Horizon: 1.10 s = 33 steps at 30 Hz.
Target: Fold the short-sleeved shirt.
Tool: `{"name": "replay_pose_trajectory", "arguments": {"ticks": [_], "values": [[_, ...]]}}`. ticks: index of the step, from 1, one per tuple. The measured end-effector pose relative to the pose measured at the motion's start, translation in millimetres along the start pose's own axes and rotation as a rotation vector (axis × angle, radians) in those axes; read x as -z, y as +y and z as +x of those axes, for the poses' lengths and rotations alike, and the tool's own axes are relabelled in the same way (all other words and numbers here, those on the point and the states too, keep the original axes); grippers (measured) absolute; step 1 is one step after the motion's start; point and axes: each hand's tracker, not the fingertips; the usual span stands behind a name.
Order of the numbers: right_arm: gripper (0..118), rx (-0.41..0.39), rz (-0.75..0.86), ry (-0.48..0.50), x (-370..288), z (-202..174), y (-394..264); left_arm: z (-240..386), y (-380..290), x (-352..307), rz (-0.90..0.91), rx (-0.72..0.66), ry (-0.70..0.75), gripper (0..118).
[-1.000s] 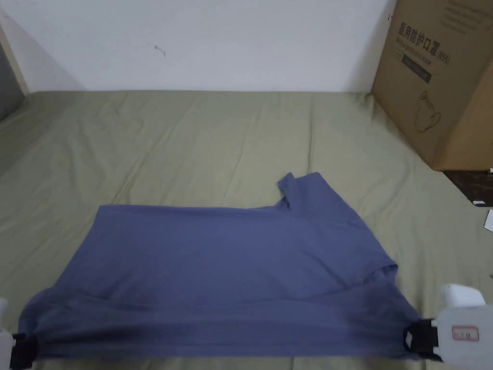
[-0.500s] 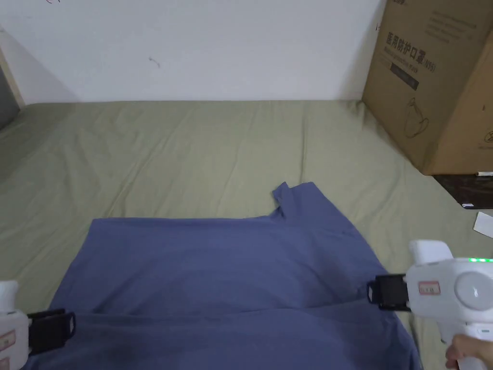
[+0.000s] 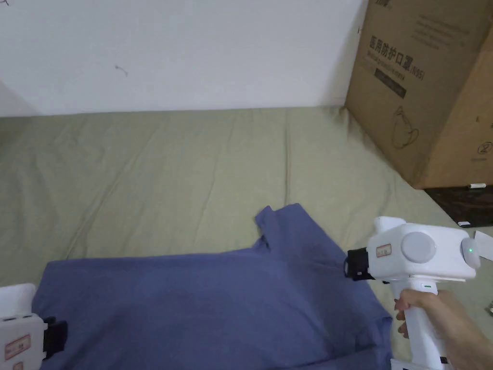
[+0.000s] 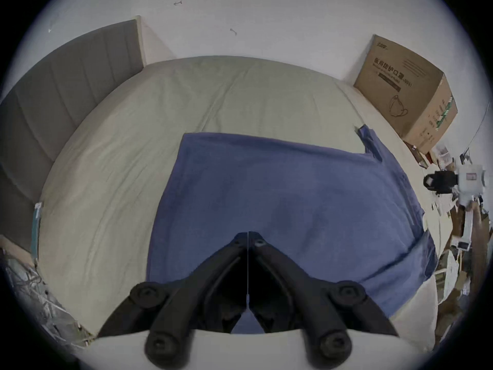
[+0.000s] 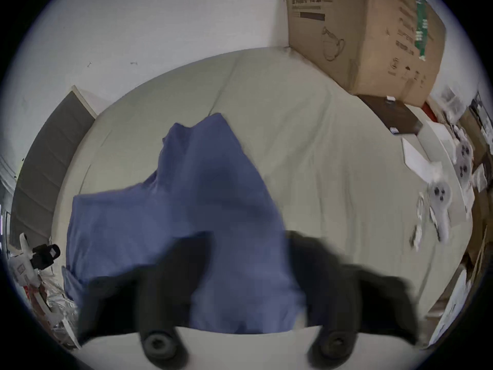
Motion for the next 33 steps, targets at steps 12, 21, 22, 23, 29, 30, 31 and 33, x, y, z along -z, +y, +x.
{"name": "replay_pose_trajectory", "arguments": {"ticks": [12, 21, 22, 23, 29, 30, 31, 33], "values": [[66, -0.065, -0.143, -0.093, 123, 2, 50, -7, 23, 56, -0.067, -0.016, -0.005, 0], [2, -0.014, -0.069, -0.04, 100, -8, 47, -24, 21, 57, -0.077, -0.072, -0.005, 0], [2, -0.015, -0.066, -0.035, 97, -6, 47, -26, 24, 56, -0.073, -0.078, -0.004, 0], [2, -0.014, -0.065, -0.028, 95, -6, 48, -28, 28, 57, -0.069, -0.078, -0.003, 0], [2, 0.024, -0.065, -0.008, 89, -5, 47, -47, 75, 87, -0.033, -0.079, 0.009, 54], [2, 0.023, -0.068, -0.009, 89, -6, 46, -52, 88, 97, -0.046, -0.08, 0.018, 94], [2, 0.016, -0.069, -0.008, 90, -8, 46, -55, 95, 105, -0.055, -0.078, 0.019, 109], [2, -0.014, -0.07, -0.019, 90, -12, 45, -60, 111, 123, -0.072, -0.074, 0.039, 113]]}}
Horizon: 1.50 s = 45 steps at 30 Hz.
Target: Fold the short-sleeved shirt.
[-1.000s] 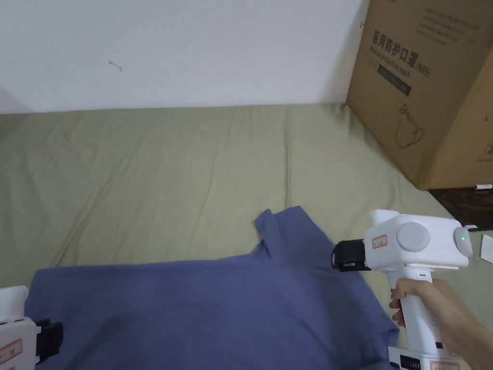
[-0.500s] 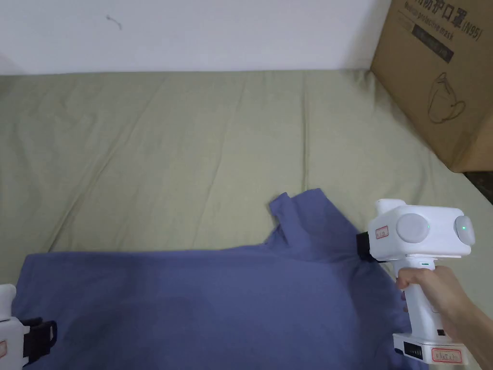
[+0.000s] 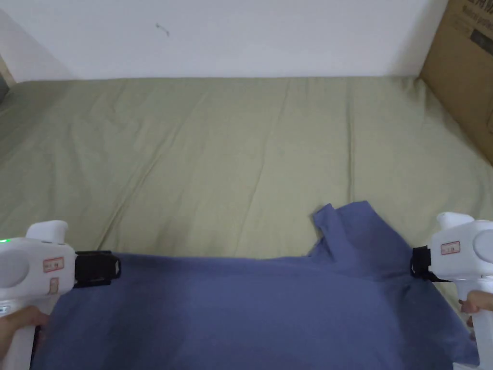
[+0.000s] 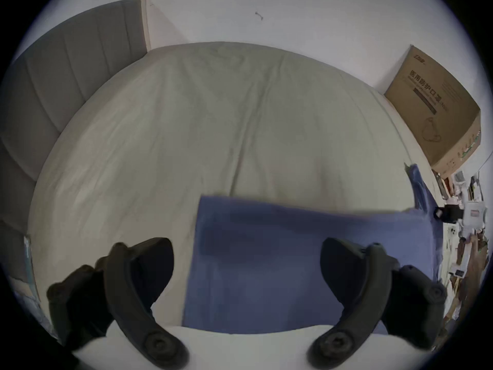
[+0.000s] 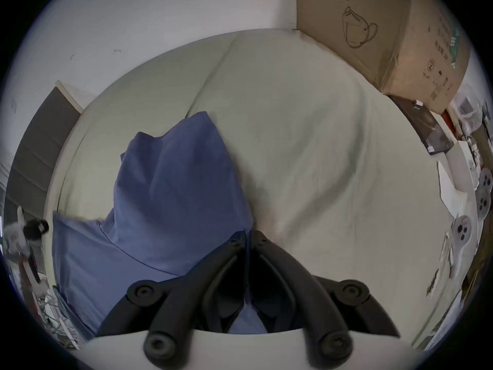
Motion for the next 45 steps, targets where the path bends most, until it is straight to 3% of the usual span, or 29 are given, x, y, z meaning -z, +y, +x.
{"name": "replay_pose_trajectory", "arguments": {"ticks": [5, 7, 8, 9, 10, 11, 12, 19, 23, 31, 37, 45], "values": [[2, -0.025, -0.009, -0.01, 1, -2, 2, -1, 22, 33, -0.017, 0.002, 0.013, 105], [2, -0.019, -0.012, -0.01, 2, -3, 0, 0, 20, 51, -0.098, -0.004, 0.024, 57], [2, -0.016, -0.012, -0.009, 1, -3, -1, 2, 17, 54, -0.087, 0.043, 0.096, 56], [2, -0.013, -0.015, -0.002, -1, -2, 0, 4, 17, 47, -0.06, 0.044, 0.037, 50], [2, -0.013, -0.015, 0.002, -3, -3, 0, 4, 21, 37, -0.059, 0.032, 0.021, 35], [2, -0.012, -0.016, 0.009, -8, -4, 0, 3, 21, 31, -0.052, 0.045, 0.012, 4], [2, -0.012, -0.013, 0.022, -12, -5, 1, 3, 22, 28, -0.054, 0.052, -0.021, 2], [2, 0.004, 0.067, 0.073, -72, -5, 2, 20, 12, -31, 0.001, 0.146, 0.005, 2], [2, -0.031, 0.114, 0.086, -117, -7, -16, 16, -7, -87, 0.065, 0.152, 0.001, 2], [2, -0.076, 0.128, 0.087, -192, 9, -117, -8, -99, -173, 0.102, 0.141, -0.013, 2], [2, -0.089, 0.044, 0.074, -197, 29, -212, -24, -176, -191, 0.036, 0.143, -0.023, 2], [2, -0.089, -0.035, 0.059, -183, 37, -274, -37, -231, -186, -0.022, 0.108, 0.0, 3]]}}
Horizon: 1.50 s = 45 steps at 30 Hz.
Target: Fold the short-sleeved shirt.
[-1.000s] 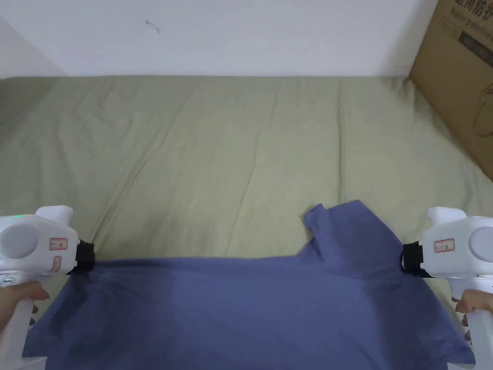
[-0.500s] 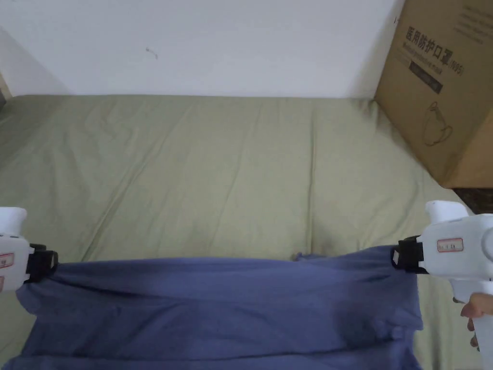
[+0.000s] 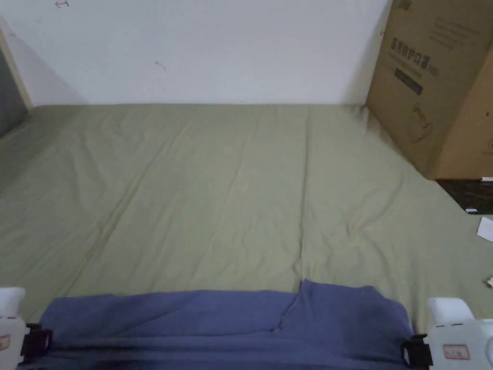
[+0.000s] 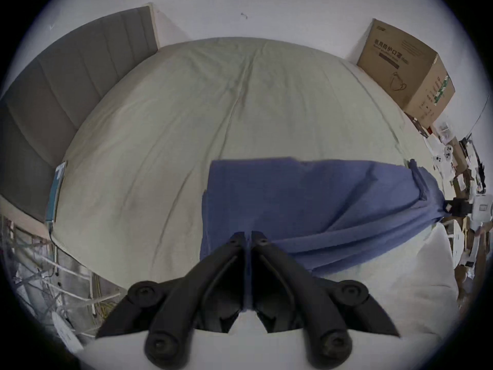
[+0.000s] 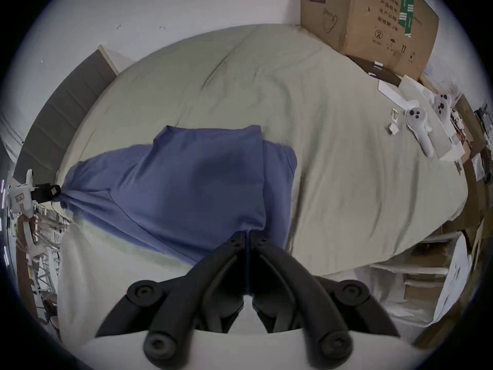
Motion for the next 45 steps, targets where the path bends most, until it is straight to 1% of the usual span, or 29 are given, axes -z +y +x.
{"name": "replay_pose_trajectory", "arguments": {"ticks": [1, 2, 3, 4, 5, 6, 7, 9, 11, 12, 13, 15, 16, 17, 20, 23, 24, 25, 27, 28, 29, 32, 37, 39, 40, 41, 42, 43, 45], "values": [[2, -0.006, 0.002, -0.007, 1, 0, -2, 0, -4, 1, -0.001, 0.0, 0.005, 5], [2, -0.01, 0.004, -0.005, 1, 0, -3, 1, -6, 1, 0.001, -0.002, 0.006, 11], [2, -0.012, 0.008, -0.011, 0, -1, -3, 0, -7, 1, 0.0, -0.009, 0.008, 36], [7, -0.012, 0.021, -0.017, -2, -1, -4, -1, -8, 0, 0.007, -0.024, 0.03, 60], [25, -0.017, 0.035, -0.014, -3, -1, -3, -1, -8, -1, 0.01, -0.031, 0.056, 82], [65, -0.029, 0.045, -0.029, -7, -4, 0, -3, -7, -2, 0.012, -0.038, 0.06, 104], [82, -0.039, 0.049, -0.043, -10, -7, 2, -4, -6, -4, 0.022, -0.049, 0.063, 112], [81, -0.039, 0.09, -0.044, -17, -16, 11, -5, 0, -14, 0.07, -0.095, 0.038, 111], [81, -0.019, 0.128, -0.002, -21, -24, 23, -2, 7, -24, 0.104, -0.133, -0.003, 110], [69, -0.013, 0.151, 0.017, -22, -32, 29, -1, 11, -28, 0.129, -0.152, -0.02, 95], [41, -0.006, 0.183, 0.027, -22, -38, 34, 2, 13, -32, 0.144, -0.161, -0.042, 63], [14, -0.01, 0.227, 0.038, -19, -55, 43, 7, 15, -39, 0.191, -0.155, -0.09, 35], [2, 0.011, 0.247, 0.02, -14, -66, 46, 9, 16, -37, 0.174, -0.148, -0.081, 21], [0, 0.021, 0.243, 0.009, -10, -75, 49, 12, 14, -32, 0.169, -0.145, -0.055, 0], [0, 0.023, 0.238, 0.051, 3, -106, 54, 11, 9, -30, 0.137, -0.159, -0.103, 0], [0, -0.02, 0.236, 0.056, 13, -137, 56, -7, 0, -32, 0.175, -0.247, -0.153, 0], [0, -0.031, 0.233, 0.057, 16, -146, 55, -17, -4, -32, 0.189, -0.286, -0.191, 4], [0, -0.046, 0.223, 0.069, 19, -153, 56, -26, -7, -31, 0.185, -0.331, -0.219, 21], [0, -0.046, 0.206, 0.1, 26, -165, 57, -44, -11, -25, 0.144, -0.43, -0.254, 89], [0, -0.046, 0.194, 0.115, 28, -170, 57, -50, -16, -20, 0.13, -0.456, -0.262, 102], [0, -0.048, 0.183, 0.127, 30, -175, 57, -57, -21, -14, 0.13, -0.487, -0.276, 107], [0, -0.062, 0.159, 0.138, 38, -186, 55, -72, -37, 5, 0.101, -0.621, -0.332, 107], [0, -0.079, 0.12, 0.144, 47, -195, 52, -76, -56, 43, 0.046, -0.789, -0.536, 107], [0, -0.067, 0.104, 0.152, 50, -195, 53, -72, -60, 49, 0.054, -0.807, -0.519, 105], [0, -0.058, 0.099, 0.154, 49, -193, 52, -74, -60, 49, 0.058, -0.811, -0.525, 98], [0, -0.052, 0.097, 0.153, 49, -193, 51, -76, -60, 48, 0.065, -0.823, -0.54, 75], [0, -0.048, 0.096, 0.153, 50, -192, 51, -77, -60, 45, 0.064, -0.832, -0.524, 6], [0, -0.048, 0.093, 0.151, 50, -192, 51, -73, -57, 45, 0.046, -0.83, -0.462, 7], [0, -0.046, 0.089, 0.144, 52, -189, 50, -66, -58, 54, -0.006, -0.831, -0.446, 7]]}}
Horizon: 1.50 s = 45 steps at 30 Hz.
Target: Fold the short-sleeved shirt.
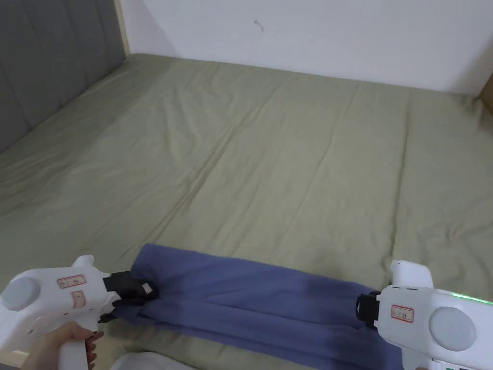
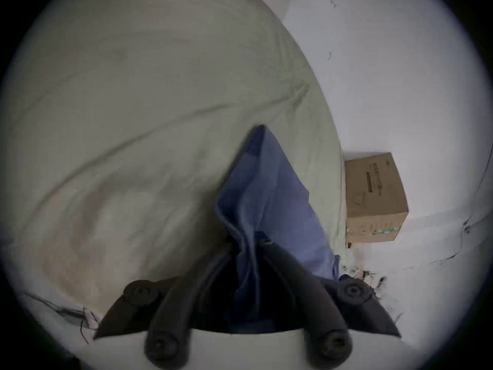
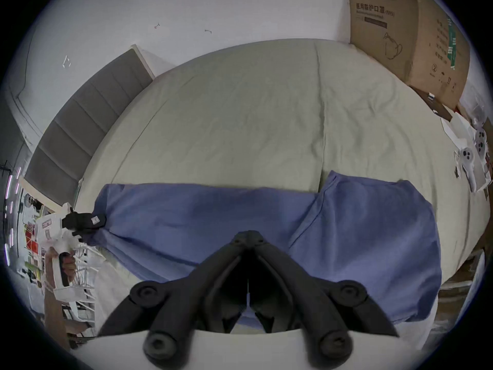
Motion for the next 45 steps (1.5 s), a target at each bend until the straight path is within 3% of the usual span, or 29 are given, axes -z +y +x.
{"name": "replay_pose_trajectory", "arguments": {"ticks": [6, 18, 21, 26, 31, 34, 35, 36, 37, 39, 40, 45], "values": [[0, 0.065, -0.014, 0.011, 0, 15, 2, 19, 9, -6, 0.013, 0.123, 0.068, 7], [0, 0.122, 0.017, 0.003, -15, 45, 2, 31, 31, -37, 0.093, 0.169, 0.143, 7], [0, 0.153, 0.023, 0.003, -17, 57, 0, 55, 17, -38, 0.109, 0.275, 0.195, 7], [0, 0.186, 0.05, -0.01, -31, 74, 0, 134, -16, -35, 0.131, 0.517, 0.057, 7], [0, 0.232, 0.089, -0.02, -45, 94, -4, 206, -79, 3, -0.014, 0.791, -0.096, 7], [0, 0.255, 0.1, -0.028, -50, 105, -9, 225, -116, 52, -0.121, 0.89, -0.114, 8], [0, 0.259, 0.101, -0.031, -51, 108, -11, 228, -127, 65, -0.153, 0.917, -0.1, 11], [0, 0.266, 0.101, -0.034, -53, 112, -13, 228, -140, 78, -0.194, 0.934, -0.117, 27], [0, 0.276, 0.101, -0.039, -55, 118, -17, 227, -151, 95, -0.233, 0.951, -0.149, 51], [0, 0.296, 0.097, -0.052, -58, 126, -22, 225, -163, 118, -0.309, 0.964, -0.158, 110], [0, 0.307, 0.094, -0.056, -59, 131, -24, 223, -169, 126, -0.328, 0.958, -0.104, 118], [0, 0.344, 0.107, -0.072, -68, 147, -32, 223, -139, 115, -0.288, 0.827, -0.166, 101]]}}
